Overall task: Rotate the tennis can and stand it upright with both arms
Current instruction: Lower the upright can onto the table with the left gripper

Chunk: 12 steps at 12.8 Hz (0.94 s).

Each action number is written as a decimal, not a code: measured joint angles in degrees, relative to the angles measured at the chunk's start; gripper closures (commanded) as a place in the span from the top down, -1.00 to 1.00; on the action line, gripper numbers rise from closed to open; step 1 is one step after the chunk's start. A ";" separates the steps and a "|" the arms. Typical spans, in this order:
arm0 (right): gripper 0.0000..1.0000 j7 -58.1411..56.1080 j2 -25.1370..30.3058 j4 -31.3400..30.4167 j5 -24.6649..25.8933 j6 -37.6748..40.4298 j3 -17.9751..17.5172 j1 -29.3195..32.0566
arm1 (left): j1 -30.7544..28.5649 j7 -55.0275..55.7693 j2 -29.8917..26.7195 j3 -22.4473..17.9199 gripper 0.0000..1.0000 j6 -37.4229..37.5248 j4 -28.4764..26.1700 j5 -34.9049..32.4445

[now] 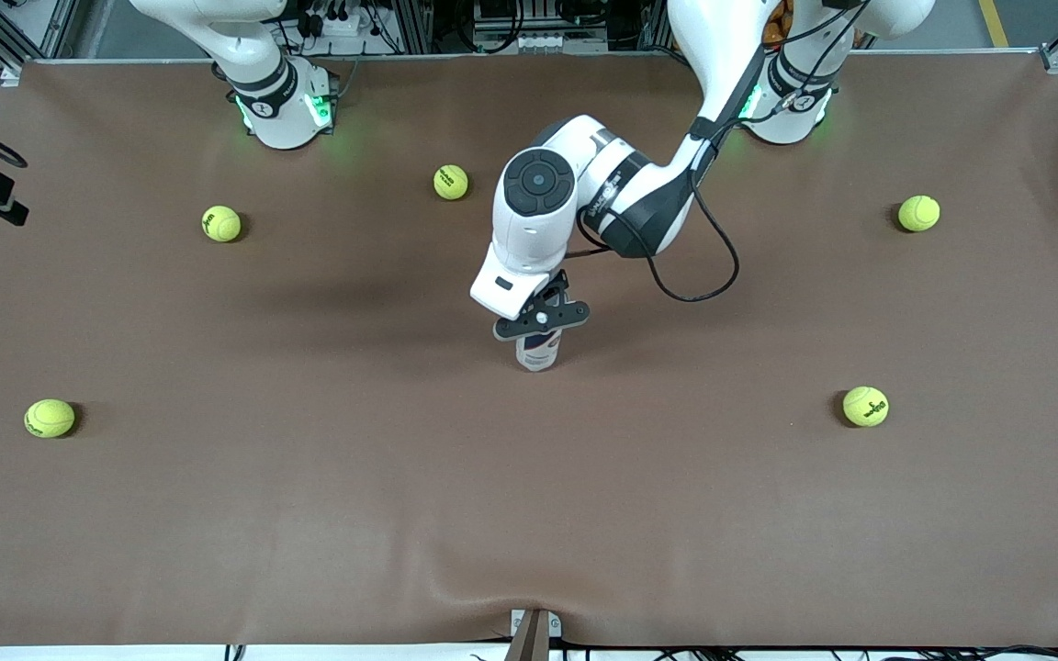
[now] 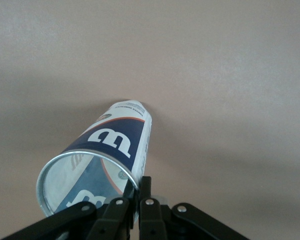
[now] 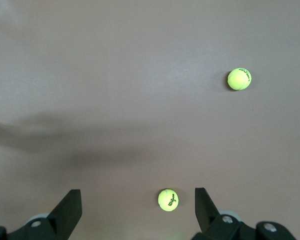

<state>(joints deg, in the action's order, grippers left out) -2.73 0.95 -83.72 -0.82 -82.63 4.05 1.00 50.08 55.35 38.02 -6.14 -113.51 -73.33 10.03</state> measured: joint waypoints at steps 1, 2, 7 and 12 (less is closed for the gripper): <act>1.00 0.00 -0.01 -0.01 0.00 0.23 -0.04 -0.27 | 0.14 0.01 0.11 -0.03 -1.00 0.43 0.23 0.00; 1.00 0.00 -0.02 -0.06 0.00 0.80 -0.04 -0.51 | 0.49 0.04 0.12 -0.22 -1.00 1.52 0.47 -0.01; 1.00 -0.02 -0.06 -0.17 1.93 2.39 -0.04 -0.69 | 1.18 0.06 0.34 -1.24 -1.00 4.86 1.43 -0.06; 1.00 -0.06 -0.06 -0.18 1.99 3.04 -0.05 -0.79 | 1.23 0.06 0.41 -1.37 -1.00 6.52 1.86 -0.09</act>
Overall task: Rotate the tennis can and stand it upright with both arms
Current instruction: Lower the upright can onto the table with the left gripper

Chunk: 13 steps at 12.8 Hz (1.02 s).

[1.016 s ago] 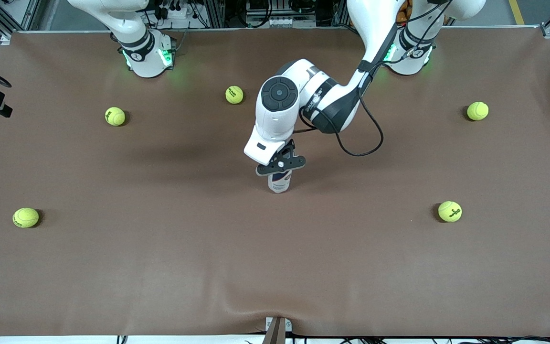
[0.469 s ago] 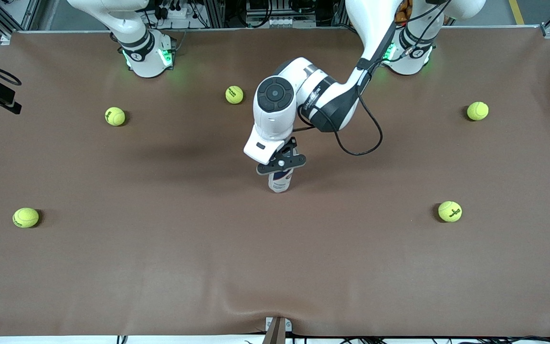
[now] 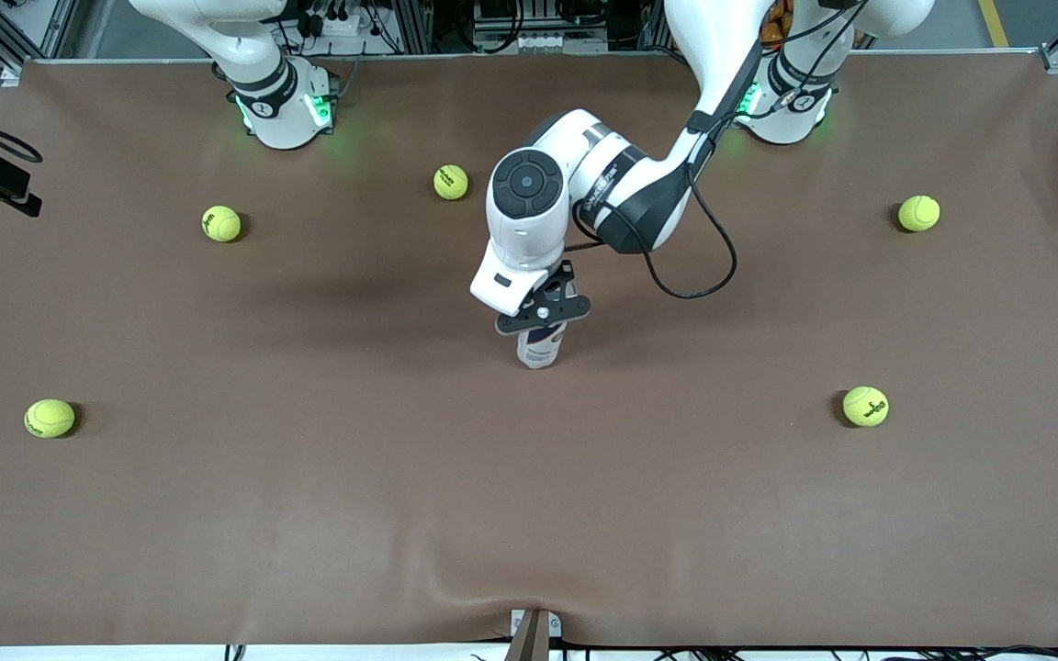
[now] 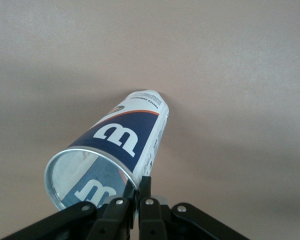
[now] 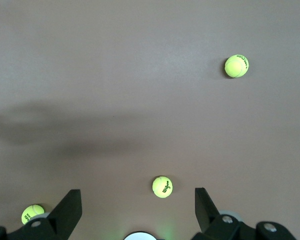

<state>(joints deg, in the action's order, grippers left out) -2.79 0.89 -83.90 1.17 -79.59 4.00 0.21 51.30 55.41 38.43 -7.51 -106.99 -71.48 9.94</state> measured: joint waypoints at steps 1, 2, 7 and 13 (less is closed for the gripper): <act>1.00 0.01 0.00 0.00 0.00 -0.02 0.01 0.00 | 0.03 0.00 0.13 -0.26 -1.00 -0.20 0.19 0.00; 1.00 0.02 0.00 0.00 -0.01 -0.08 0.02 0.00 | 0.05 -0.29 0.36 -0.71 -1.00 -0.85 0.23 0.00; 1.00 0.05 0.00 0.00 -0.44 -0.65 0.15 0.02 | -0.08 -2.22 1.11 -1.50 -0.84 -6.46 0.25 0.00; 1.00 0.07 0.00 0.00 -1.66 -1.44 0.28 0.06 | -0.09 -2.48 2.24 -1.64 1.00 -8.62 0.30 0.00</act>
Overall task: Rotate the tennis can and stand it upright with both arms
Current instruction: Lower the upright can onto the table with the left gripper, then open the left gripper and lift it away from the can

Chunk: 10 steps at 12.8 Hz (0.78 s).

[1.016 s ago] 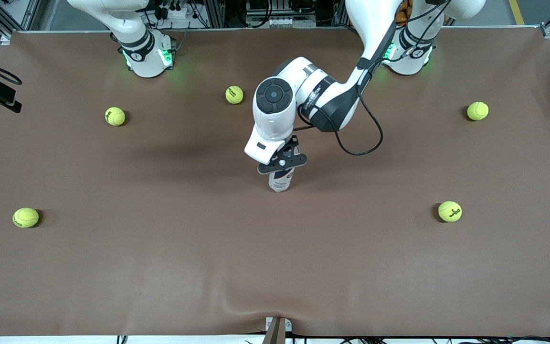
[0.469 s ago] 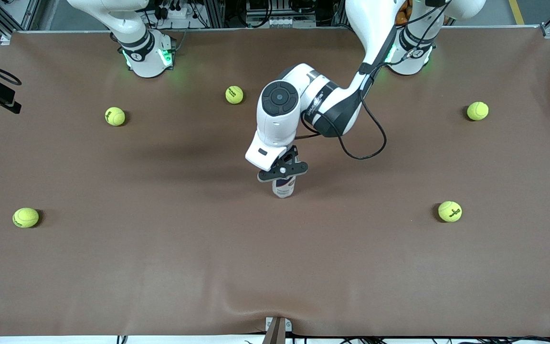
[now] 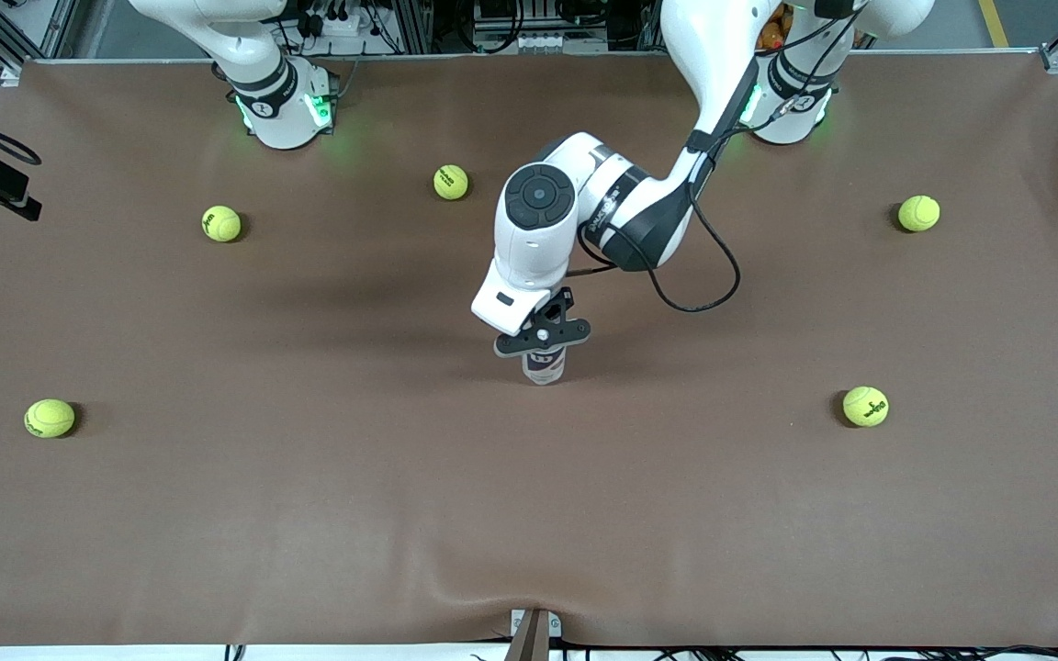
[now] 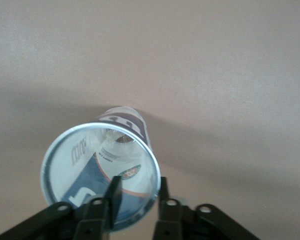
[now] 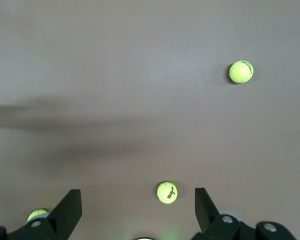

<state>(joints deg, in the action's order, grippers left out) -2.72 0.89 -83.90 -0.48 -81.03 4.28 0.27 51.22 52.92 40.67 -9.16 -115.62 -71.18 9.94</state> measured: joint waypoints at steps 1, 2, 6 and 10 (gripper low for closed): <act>1.00 0.00 0.00 0.00 -0.18 -0.05 0.01 0.01 | 0.00 0.00 -0.02 -0.02 1.00 0.02 0.24 0.00; 1.00 0.00 -0.02 0.00 -0.29 -0.06 0.02 0.00 | 0.00 -0.01 -0.08 -0.06 1.00 0.26 0.58 0.00; 1.00 0.00 -0.08 0.00 -0.35 -0.06 0.02 0.00 | -0.33 -0.01 -2.53 -0.51 1.00 3.14 1.38 0.00; 1.00 0.00 -0.10 -0.02 -0.36 -0.06 0.02 0.00 | -2.21 -0.03 -8.37 -2.56 1.00 7.84 1.86 0.00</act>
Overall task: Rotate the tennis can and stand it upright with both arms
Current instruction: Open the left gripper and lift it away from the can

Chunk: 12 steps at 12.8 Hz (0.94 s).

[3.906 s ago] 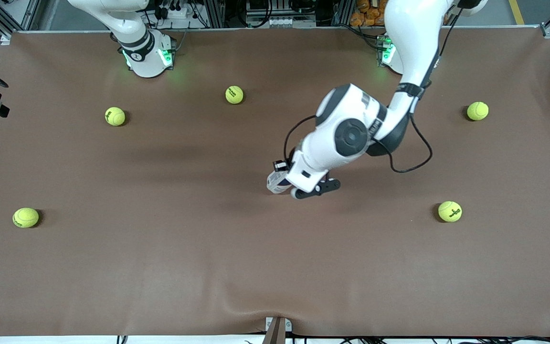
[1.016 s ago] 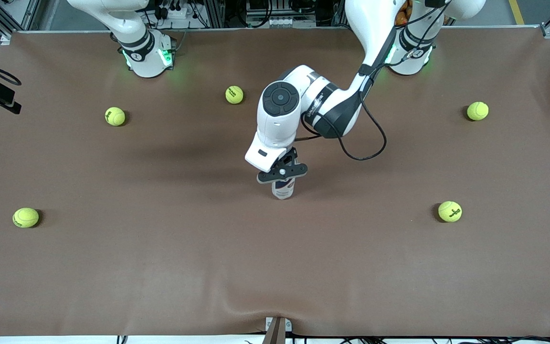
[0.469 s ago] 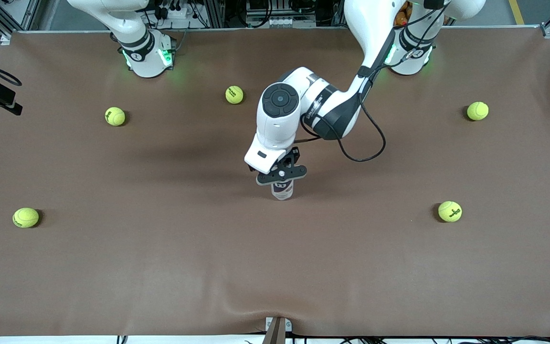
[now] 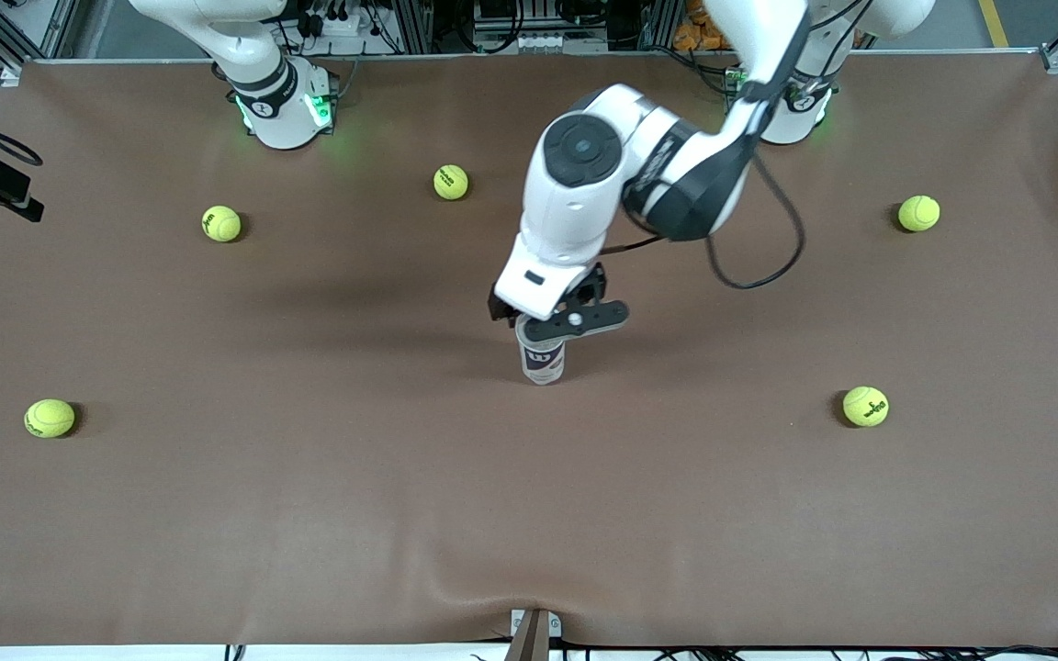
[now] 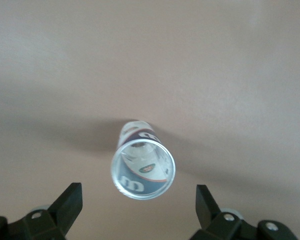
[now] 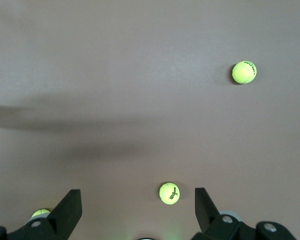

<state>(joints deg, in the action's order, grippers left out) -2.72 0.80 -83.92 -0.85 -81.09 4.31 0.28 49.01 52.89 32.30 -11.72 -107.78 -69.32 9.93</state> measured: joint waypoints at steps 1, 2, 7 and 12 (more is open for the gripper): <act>1.00 0.00 0.00 0.00 0.00 0.00 0.00 0.00 | -0.94 -0.12 -1.47 -0.25 1.00 0.85 0.05 0.00; 1.00 0.00 0.00 0.00 0.00 0.00 0.01 0.00 | -2.11 -0.39 -2.80 -0.40 1.00 1.61 0.06 0.00; 1.00 0.00 -0.01 -0.02 0.00 0.11 0.01 0.00 | -9.60 -14.62 -5.36 -0.94 1.00 5.46 0.03 -0.02; 1.00 0.00 -0.03 -0.03 0.00 0.15 -0.01 0.00 | -15.30 -27.47 -7.43 -1.41 1.00 11.85 -0.20 -4.05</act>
<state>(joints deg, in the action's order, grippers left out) -2.72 0.77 -83.95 -0.85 -80.94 4.30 0.27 33.71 25.42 24.87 -13.13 -95.93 -69.51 5.89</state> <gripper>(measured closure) 0.000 0.000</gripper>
